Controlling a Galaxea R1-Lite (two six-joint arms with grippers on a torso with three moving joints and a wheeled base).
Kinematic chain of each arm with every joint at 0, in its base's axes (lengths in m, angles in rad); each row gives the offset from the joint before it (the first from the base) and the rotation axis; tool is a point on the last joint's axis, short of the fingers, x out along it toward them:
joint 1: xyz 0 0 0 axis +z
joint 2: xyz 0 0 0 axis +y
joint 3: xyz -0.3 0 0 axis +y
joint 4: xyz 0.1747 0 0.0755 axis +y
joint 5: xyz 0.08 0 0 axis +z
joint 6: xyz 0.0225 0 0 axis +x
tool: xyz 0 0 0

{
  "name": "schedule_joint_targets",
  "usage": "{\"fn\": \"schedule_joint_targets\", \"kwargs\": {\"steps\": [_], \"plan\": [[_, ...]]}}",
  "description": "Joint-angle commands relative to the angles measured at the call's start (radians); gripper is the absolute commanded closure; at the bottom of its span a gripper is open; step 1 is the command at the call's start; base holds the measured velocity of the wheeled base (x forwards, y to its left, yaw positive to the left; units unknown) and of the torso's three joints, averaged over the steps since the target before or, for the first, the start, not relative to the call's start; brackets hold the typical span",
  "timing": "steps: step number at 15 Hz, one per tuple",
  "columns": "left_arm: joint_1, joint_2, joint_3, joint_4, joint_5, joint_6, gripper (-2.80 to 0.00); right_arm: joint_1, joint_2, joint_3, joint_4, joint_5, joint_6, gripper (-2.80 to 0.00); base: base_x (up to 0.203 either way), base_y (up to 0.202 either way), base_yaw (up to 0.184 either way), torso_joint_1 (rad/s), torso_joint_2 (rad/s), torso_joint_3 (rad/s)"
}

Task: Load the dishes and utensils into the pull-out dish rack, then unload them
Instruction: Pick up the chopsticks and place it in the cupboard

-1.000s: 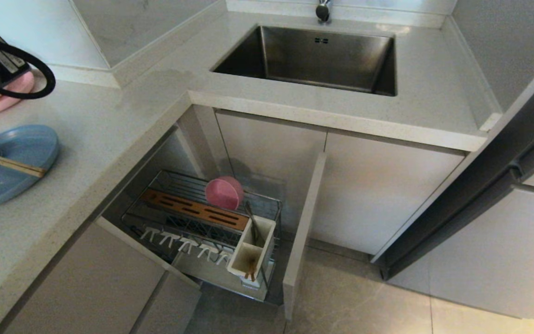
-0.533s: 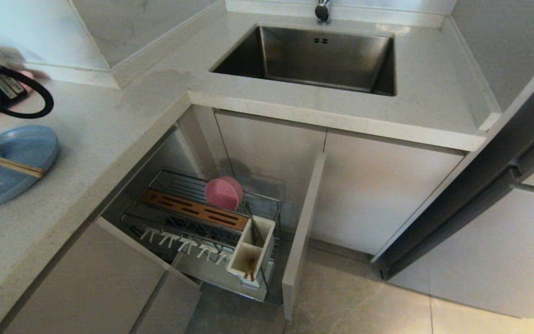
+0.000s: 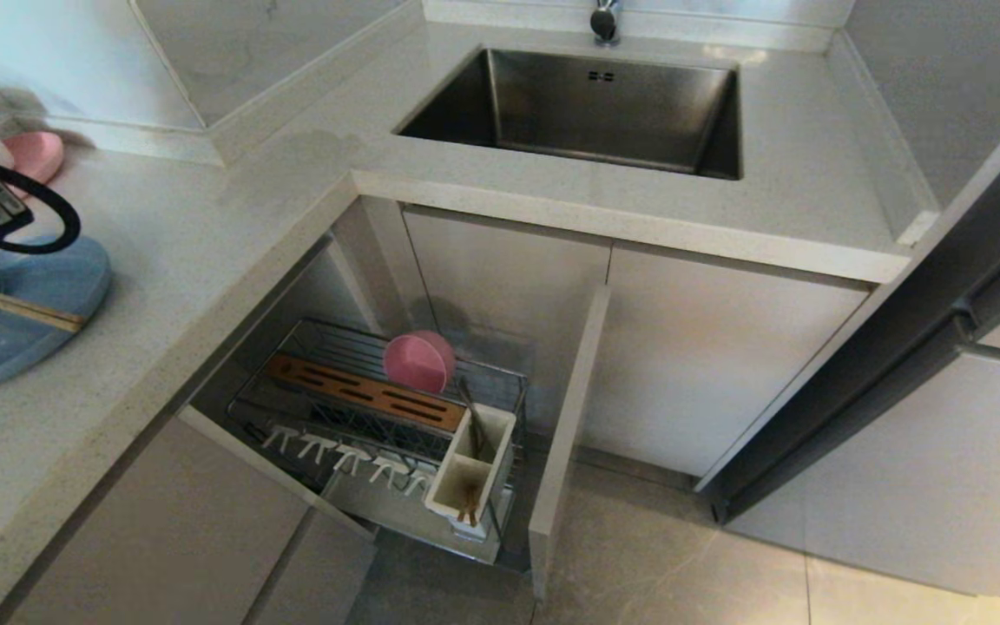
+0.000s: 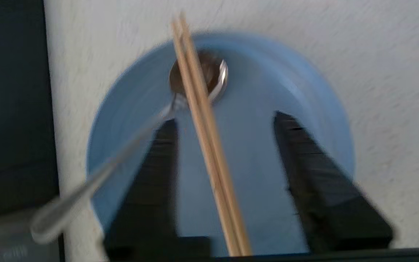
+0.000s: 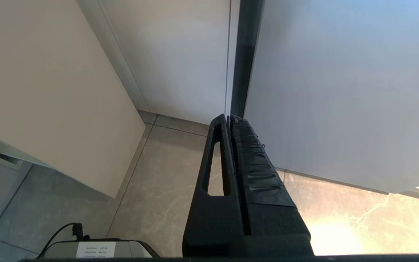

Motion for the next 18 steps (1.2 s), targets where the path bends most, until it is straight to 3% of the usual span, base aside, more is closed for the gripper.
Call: {"fn": "schedule_joint_targets", "kwargs": {"steps": [1,4,5,12,16,18], "plan": [[0.001,-0.031,0.031,0.004,-0.001,-0.056,-2.8,0.0,0.0,0.0,0.0,0.0,0.0,0.0,0.0,0.0,0.0,0.0,0.0,0.0],[0.002,-0.049,0.074,0.003,-0.102,-0.176,-2.8,0.0,0.001,0.0,0.0,0.0,0.0,0.0,0.0,0.0,0.0,0.0,0.0,0.0],[0.01,-0.05,0.087,0.003,-0.112,-0.186,-2.8,0.0,0.001,0.0,0.0,0.0,0.0,0.0,0.0,0.0,0.0,0.0,0.0,0.0],[0.087,-0.014,0.101,-0.067,-0.168,-0.19,-2.8,0.0,0.001,0.0,0.0,0.0,0.0,0.0,0.0,0.0,0.0,0.0,0.0,0.0],[0.105,0.0,0.102,-0.095,-0.288,-0.19,-2.8,0.0,0.0,0.0,0.0,0.0,0.0,0.0,0.0,0.0,0.0,0.0,0.0,0.0],[0.109,0.007,0.106,-0.099,-0.317,-0.191,-2.8,0.0,0.001,0.0,0.0,0.0,0.0,0.0,0.0,0.0,0.0,0.0,0.0,0.0]]}}
